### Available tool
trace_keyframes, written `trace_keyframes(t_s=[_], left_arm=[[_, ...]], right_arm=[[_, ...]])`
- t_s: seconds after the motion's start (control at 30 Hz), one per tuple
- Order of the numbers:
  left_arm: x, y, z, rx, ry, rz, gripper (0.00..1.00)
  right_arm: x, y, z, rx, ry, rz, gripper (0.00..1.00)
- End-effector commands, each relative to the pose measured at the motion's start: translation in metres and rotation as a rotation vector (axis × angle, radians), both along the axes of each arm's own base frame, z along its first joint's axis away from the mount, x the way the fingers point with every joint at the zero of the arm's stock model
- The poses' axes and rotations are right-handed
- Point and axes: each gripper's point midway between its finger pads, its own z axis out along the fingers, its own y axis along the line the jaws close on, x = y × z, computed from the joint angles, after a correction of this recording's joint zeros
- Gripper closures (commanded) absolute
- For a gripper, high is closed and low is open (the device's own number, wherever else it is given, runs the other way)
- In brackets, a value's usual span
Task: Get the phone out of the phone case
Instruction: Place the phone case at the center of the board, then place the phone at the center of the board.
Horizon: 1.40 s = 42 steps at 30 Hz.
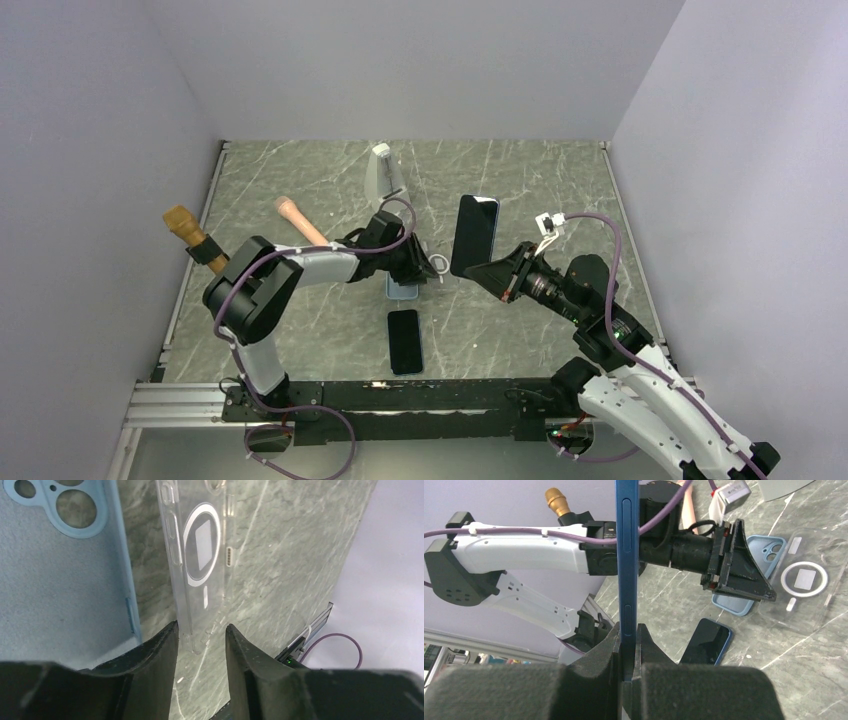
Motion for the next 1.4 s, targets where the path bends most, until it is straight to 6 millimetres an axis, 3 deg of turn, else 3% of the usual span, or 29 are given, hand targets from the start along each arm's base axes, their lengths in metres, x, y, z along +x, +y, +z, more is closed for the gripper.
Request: trace_keyframes(t_s=[0.0,0.23,0.47,0.6,0.7,0.8,1.03,1.17,1.37], left_arm=[[0.007,-0.003,0.04,-0.052,-0.12,-0.007,0.54],[0.009,0.007,0.083,-0.056,-0.233,0.003,0.47],[-0.001,0.036,0.138,-0.034,-0.433,-0.003,0.41],[-0.014,0.064,0.174,-0.046,-0.59,0.03,0.31],[-0.024,0.087,0.189,-0.03,-0.671,0.076,0.25],[-0.032,0.11,0.197,-0.005,-0.724,0.136,0.24],[-0.049,0.147,0.206,0.017,-0.798,0.233,0.21],[-0.055,0.158,0.203,0.047,-0.807,0.245,0.21],[-0.056,0.159,0.203,0.045,-0.811,0.246,0.21]], right_arm=[[-0.005,-0.003,0.03,0.047,-0.089,0.007,1.0],[-0.01,-0.012,0.0,-0.049,0.001,-0.009,1.0],[-0.029,-0.016,-0.057,-0.151,0.206,0.027,1.0],[-0.049,-0.004,-0.094,-0.147,0.357,0.135,1.0],[-0.065,0.006,-0.132,-0.129,0.512,0.222,1.0],[-0.075,0.02,-0.148,-0.088,0.564,0.282,1.0],[-0.082,0.042,-0.183,-0.144,0.587,0.232,1.0],[-0.078,0.045,-0.187,-0.03,0.569,0.181,1.0],[-0.07,0.039,-0.196,-0.033,0.572,0.111,1.0]])
